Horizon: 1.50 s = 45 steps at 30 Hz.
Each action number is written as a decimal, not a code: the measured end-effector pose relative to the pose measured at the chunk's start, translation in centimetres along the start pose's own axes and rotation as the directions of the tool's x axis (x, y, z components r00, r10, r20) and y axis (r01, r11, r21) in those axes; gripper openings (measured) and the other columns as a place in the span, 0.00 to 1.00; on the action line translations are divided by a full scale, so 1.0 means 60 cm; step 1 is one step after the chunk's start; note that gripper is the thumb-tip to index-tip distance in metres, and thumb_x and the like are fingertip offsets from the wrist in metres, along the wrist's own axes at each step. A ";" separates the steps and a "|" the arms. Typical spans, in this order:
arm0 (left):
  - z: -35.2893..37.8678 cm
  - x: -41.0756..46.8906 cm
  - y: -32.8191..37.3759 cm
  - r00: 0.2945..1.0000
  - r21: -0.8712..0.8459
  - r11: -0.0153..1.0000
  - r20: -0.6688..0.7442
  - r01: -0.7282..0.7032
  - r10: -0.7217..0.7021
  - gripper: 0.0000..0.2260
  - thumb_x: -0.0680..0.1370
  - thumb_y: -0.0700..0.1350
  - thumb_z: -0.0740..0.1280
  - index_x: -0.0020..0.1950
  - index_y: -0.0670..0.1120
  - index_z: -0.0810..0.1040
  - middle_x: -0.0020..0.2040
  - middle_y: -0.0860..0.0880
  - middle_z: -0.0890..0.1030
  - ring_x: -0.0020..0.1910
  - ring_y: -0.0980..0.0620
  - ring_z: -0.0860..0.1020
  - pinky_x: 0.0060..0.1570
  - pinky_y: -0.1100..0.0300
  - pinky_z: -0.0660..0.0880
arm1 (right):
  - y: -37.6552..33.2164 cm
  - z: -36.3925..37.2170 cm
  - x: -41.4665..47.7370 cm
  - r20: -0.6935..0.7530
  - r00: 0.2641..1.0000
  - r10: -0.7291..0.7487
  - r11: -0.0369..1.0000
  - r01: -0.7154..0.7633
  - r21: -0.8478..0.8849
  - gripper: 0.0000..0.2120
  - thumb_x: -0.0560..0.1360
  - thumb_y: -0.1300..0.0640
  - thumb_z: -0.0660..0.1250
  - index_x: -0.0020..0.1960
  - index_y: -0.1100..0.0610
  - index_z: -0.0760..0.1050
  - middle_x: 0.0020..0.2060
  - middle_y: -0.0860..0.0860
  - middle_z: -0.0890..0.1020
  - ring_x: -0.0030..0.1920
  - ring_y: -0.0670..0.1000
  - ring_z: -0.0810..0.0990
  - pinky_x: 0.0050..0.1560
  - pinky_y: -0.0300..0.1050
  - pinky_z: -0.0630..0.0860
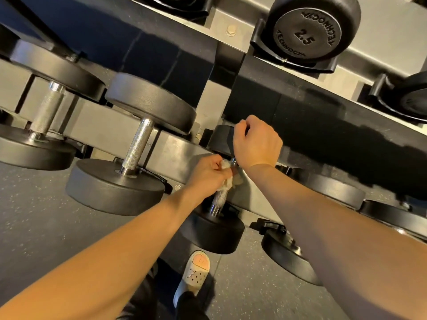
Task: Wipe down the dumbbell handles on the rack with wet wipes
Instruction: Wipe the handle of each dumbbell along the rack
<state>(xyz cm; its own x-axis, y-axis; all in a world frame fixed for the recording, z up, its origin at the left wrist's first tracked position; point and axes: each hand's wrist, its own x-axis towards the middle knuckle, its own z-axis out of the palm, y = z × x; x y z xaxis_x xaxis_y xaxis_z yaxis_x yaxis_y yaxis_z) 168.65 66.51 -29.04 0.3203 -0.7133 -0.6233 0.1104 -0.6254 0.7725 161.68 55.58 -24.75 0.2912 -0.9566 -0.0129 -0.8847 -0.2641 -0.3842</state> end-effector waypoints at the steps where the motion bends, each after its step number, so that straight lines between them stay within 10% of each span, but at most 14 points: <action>1: 0.005 -0.003 -0.007 1.000 0.038 0.999 -0.005 -0.012 0.012 0.08 0.77 0.39 0.74 0.41 0.47 0.79 0.36 0.50 0.82 0.37 0.54 0.80 0.44 0.49 0.80 | 0.000 0.000 0.000 0.003 1.000 0.000 1.000 0.000 0.004 0.16 0.83 0.48 0.58 0.37 0.50 0.71 0.29 0.46 0.73 0.30 0.45 0.73 0.30 0.40 0.67; 10: -0.027 -0.038 -0.041 0.986 0.578 0.816 0.131 0.009 -0.104 0.13 0.73 0.55 0.78 0.38 0.49 0.78 0.33 0.53 0.78 0.34 0.54 0.77 0.36 0.58 0.70 | -0.004 -0.005 -0.002 0.022 0.999 0.023 1.000 -0.023 0.003 0.15 0.83 0.47 0.58 0.39 0.49 0.71 0.30 0.45 0.74 0.30 0.44 0.73 0.30 0.38 0.64; 16: -0.044 -0.047 -0.024 0.987 0.833 0.538 0.159 -0.130 -0.008 0.15 0.73 0.58 0.76 0.50 0.50 0.77 0.53 0.48 0.77 0.46 0.50 0.75 0.42 0.57 0.69 | -0.007 -0.013 -0.005 0.026 0.999 0.036 0.999 -0.037 0.025 0.15 0.83 0.48 0.59 0.40 0.50 0.72 0.30 0.45 0.74 0.30 0.45 0.73 0.31 0.36 0.63; 23: -0.166 -0.081 0.059 0.975 0.810 0.563 0.047 -0.164 0.217 0.12 0.78 0.53 0.72 0.43 0.46 0.77 0.40 0.51 0.77 0.42 0.48 0.77 0.43 0.55 0.71 | -0.017 -0.030 -0.015 0.041 0.999 0.028 0.989 -0.034 0.142 0.13 0.83 0.51 0.61 0.43 0.55 0.75 0.37 0.51 0.78 0.37 0.49 0.76 0.41 0.46 0.75; 28: -0.242 -0.090 0.072 0.981 0.630 0.769 -0.058 -0.108 0.186 0.10 0.75 0.48 0.77 0.40 0.49 0.77 0.35 0.50 0.80 0.35 0.53 0.78 0.35 0.57 0.72 | -0.084 -0.033 -0.125 0.096 0.953 -0.286 0.904 0.235 0.358 0.12 0.80 0.52 0.67 0.62 0.51 0.76 0.58 0.46 0.77 0.53 0.46 0.78 0.55 0.46 0.78; 35: -0.313 -0.117 0.079 0.998 0.164 0.986 0.068 -0.003 -0.009 0.09 0.74 0.37 0.67 0.48 0.32 0.82 0.37 0.39 0.82 0.36 0.47 0.80 0.43 0.52 0.79 | -0.176 0.030 -0.204 0.287 0.929 -0.234 0.735 -0.024 0.678 0.10 0.79 0.55 0.71 0.59 0.54 0.82 0.52 0.49 0.86 0.51 0.50 0.83 0.54 0.49 0.79; 38: -0.353 -0.125 0.045 0.980 0.181 0.982 -0.181 -0.053 0.086 0.09 0.79 0.37 0.63 0.47 0.39 0.84 0.39 0.45 0.84 0.38 0.49 0.80 0.44 0.55 0.78 | -0.188 0.054 -0.196 0.363 0.920 -0.149 0.686 -0.168 0.708 0.04 0.79 0.58 0.72 0.46 0.55 0.84 0.39 0.51 0.85 0.41 0.51 0.82 0.45 0.51 0.80; 41: -0.388 -0.120 -0.014 0.810 0.178 0.984 -0.581 0.028 0.082 0.11 0.80 0.45 0.62 0.48 0.41 0.81 0.42 0.43 0.82 0.42 0.46 0.79 0.44 0.52 0.76 | -0.190 0.087 -0.185 0.398 0.917 -0.030 0.704 -0.263 0.660 0.07 0.78 0.57 0.72 0.43 0.47 0.77 0.38 0.50 0.84 0.41 0.53 0.83 0.45 0.53 0.82; 45: -0.357 -0.103 -0.060 0.749 0.034 0.969 -0.641 0.244 -0.166 0.10 0.81 0.52 0.61 0.54 0.49 0.77 0.59 0.43 0.80 0.59 0.39 0.76 0.61 0.45 0.74 | -0.214 0.127 -0.166 0.453 0.883 -0.119 0.790 -0.192 0.582 0.08 0.75 0.57 0.75 0.43 0.50 0.76 0.40 0.48 0.82 0.42 0.48 0.80 0.44 0.45 0.77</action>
<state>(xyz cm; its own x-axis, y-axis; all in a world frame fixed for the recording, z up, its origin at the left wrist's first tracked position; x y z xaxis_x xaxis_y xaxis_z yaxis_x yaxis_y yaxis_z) 186.46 79.94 -25.36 0.8249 -0.2278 -0.5173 0.1533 -0.7907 0.5926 172.94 69.45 -26.74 0.5272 -0.7579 -0.3843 -0.5434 0.0470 -0.8382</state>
